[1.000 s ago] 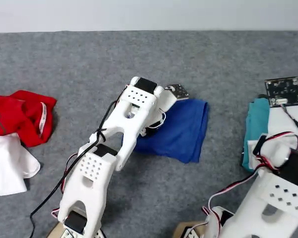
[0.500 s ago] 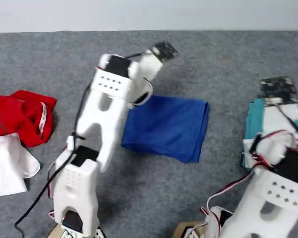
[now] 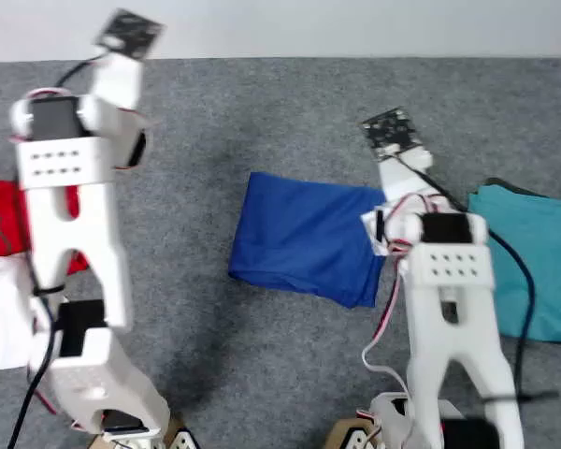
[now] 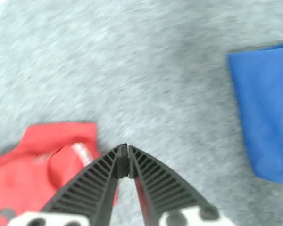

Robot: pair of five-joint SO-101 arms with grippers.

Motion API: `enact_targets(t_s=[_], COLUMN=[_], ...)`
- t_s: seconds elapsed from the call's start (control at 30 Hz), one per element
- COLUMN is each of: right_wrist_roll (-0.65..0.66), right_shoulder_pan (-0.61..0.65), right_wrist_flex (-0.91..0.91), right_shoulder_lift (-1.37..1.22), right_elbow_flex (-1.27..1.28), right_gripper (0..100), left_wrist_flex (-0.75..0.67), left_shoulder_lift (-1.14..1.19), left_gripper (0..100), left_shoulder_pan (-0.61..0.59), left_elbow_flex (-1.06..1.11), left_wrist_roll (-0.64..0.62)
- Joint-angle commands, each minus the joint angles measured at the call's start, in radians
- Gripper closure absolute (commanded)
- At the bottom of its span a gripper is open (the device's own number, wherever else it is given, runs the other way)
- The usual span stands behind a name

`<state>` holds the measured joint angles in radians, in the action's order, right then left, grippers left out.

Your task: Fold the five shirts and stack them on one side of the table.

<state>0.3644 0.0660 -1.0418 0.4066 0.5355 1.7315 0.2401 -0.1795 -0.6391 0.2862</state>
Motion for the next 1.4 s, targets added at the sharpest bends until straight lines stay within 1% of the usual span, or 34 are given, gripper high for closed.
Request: enact_targets(t_s=[0.0,0.23,0.4,0.5,0.6,0.83,1.07,1.13,1.23,1.3,1.37], right_wrist_roll=[-0.011,-0.006,0.095,0.123,0.123,0.123,0.115,0.063,-0.055,-0.138,-0.247], right_shoulder_pan=[0.024,0.022,0.018,0.004,-0.005,0.004,0.025,0.038,0.058,0.079,0.101], right_wrist_flex=[0.074,0.208,0.371,0.400,0.395,0.325,0.018,-0.053,-0.145,-0.208,-0.260], right_shoulder_lift=[-0.097,-0.283,-0.487,-0.616,-0.714,-0.842,-0.730,-0.699,-0.661,-0.650,-0.648], right_elbow_flex=[-0.063,-0.137,-0.195,-0.295,-0.416,-0.597,-0.698,-0.700,-0.701,-0.701,-0.701], right_gripper=[96.7,96.7,96.7,96.7,96.7,96.7,96.6,96.3,95.7,90.9,82.8], left_wrist_flex=[0.023,0.021,0.020,0.020,0.020,0.018,0.018,0.018,0.005,0.005,0.005], left_shoulder_lift=[-0.095,-0.114,-0.114,-0.112,-0.112,-0.112,-0.114,-0.114,-0.114,-0.114,-0.114], left_gripper=[99,99,99,99,99,99,99,99,99,99,99], left_shoulder_pan=[-0.089,-0.199,-0.203,-0.203,-0.203,-0.206,-0.204,-0.206,-0.207,-0.207,-0.206], left_elbow_flex=[0.019,0.033,0.033,0.035,0.035,0.119,0.128,0.128,0.130,0.130,0.130], left_wrist_roll=[-0.003,-0.003,-0.002,-0.002,-0.002,-0.002,-0.002,-0.002,-0.002,0.000,0.000])
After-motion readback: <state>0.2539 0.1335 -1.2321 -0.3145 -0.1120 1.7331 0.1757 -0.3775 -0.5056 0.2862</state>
